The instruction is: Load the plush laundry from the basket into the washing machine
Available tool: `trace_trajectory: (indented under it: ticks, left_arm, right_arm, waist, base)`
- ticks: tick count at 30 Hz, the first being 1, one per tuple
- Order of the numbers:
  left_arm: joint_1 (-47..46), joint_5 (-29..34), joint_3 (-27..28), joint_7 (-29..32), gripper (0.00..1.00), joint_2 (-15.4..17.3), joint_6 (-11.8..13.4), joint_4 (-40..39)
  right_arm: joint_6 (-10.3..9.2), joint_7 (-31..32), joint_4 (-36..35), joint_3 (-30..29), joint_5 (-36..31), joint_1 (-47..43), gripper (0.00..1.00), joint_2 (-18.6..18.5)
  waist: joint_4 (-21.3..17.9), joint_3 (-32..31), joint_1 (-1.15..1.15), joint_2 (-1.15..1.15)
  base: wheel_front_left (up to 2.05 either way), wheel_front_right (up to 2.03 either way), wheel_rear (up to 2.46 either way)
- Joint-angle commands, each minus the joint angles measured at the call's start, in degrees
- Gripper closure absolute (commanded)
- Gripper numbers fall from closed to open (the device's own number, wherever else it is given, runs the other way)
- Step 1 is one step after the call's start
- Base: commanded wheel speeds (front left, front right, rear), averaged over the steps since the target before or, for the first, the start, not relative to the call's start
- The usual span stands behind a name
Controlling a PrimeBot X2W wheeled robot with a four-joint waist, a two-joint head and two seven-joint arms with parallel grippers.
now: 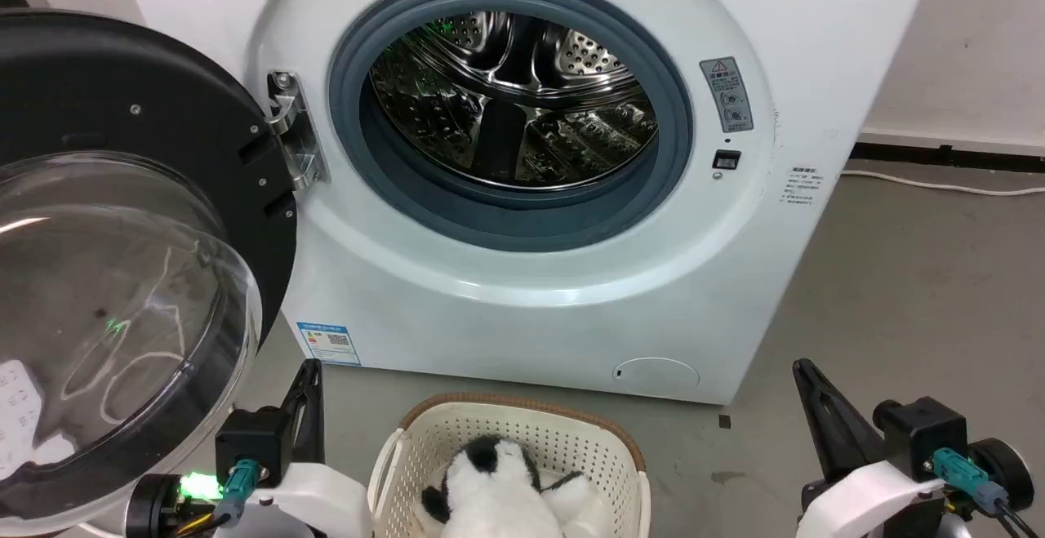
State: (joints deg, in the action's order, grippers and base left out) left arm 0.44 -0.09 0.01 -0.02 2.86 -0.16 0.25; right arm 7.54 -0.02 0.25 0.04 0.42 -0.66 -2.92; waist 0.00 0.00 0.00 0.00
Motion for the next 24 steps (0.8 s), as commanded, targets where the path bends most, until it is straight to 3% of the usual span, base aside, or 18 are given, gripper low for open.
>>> trace_trajectory:
  ticks: [1, 24]
  left_arm:
    - [-0.44, 0.09, -0.01, 0.02, 1.00, 0.01, 0.16, -0.25]
    - [-0.44, 0.09, -0.01, 0.02, 1.00, 0.01, 0.16, -0.25]
  right_arm:
    - [-0.05, 0.02, -0.25, -0.04, -0.42, 0.66, 1.00, 0.04]
    - [-0.05, 0.02, -0.25, -0.04, -0.42, 0.66, 1.00, 0.04]
  waist:
    - [0.00, 0.00, 0.00, 0.00]
    - [0.00, 0.00, 0.00, 0.00]
  base:
    - [0.00, 0.00, 0.00]
    - [0.00, 0.00, 0.00]
